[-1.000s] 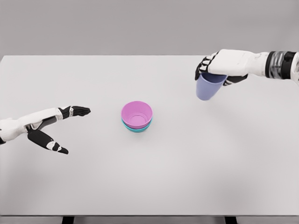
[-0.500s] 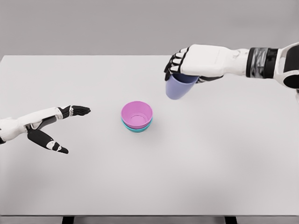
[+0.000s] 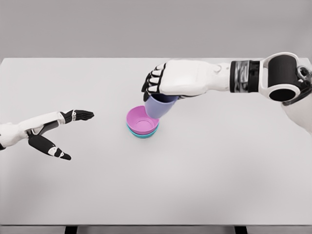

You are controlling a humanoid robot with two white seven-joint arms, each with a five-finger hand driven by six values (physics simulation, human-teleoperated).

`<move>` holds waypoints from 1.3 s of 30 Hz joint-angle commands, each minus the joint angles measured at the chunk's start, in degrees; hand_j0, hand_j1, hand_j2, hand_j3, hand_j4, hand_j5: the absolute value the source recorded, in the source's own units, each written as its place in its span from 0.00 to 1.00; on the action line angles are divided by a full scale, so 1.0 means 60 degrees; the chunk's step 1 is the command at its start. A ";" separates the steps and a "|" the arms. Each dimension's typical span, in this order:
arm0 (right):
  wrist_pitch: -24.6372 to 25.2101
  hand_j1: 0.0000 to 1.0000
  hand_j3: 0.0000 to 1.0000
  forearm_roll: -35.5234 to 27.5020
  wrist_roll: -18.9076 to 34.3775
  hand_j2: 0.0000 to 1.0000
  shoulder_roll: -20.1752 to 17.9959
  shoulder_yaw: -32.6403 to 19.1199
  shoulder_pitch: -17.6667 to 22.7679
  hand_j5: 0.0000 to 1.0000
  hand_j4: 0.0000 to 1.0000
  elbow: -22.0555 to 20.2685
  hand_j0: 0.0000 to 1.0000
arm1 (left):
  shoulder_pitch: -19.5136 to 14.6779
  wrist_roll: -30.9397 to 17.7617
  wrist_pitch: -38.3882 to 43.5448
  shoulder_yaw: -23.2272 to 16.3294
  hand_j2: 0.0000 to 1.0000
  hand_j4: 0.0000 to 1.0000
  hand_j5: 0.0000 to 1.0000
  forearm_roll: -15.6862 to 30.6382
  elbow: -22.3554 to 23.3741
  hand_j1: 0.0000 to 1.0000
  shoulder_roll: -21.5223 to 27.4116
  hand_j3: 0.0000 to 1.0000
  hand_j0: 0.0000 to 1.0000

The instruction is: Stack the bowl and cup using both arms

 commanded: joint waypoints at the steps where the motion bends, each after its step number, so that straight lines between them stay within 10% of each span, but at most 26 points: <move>1: 0.0032 0.62 0.62 -0.0039 -0.0006 0.62 0.0072 0.0124 0.0000 0.62 0.62 -0.0082 0.62 | 0.0000 0.0000 0.0014 0.0011 1.00 1.00 1.00 0.0076 -0.0001 1.00 0.0008 1.00 1.00; 39: 0.0032 0.62 0.62 0.0488 -0.0006 0.62 0.1508 0.1003 -0.0249 0.62 0.62 0.1778 0.62 | 0.0000 0.0000 0.0014 0.0011 1.00 1.00 1.00 0.0061 0.0028 1.00 0.0008 1.00 1.00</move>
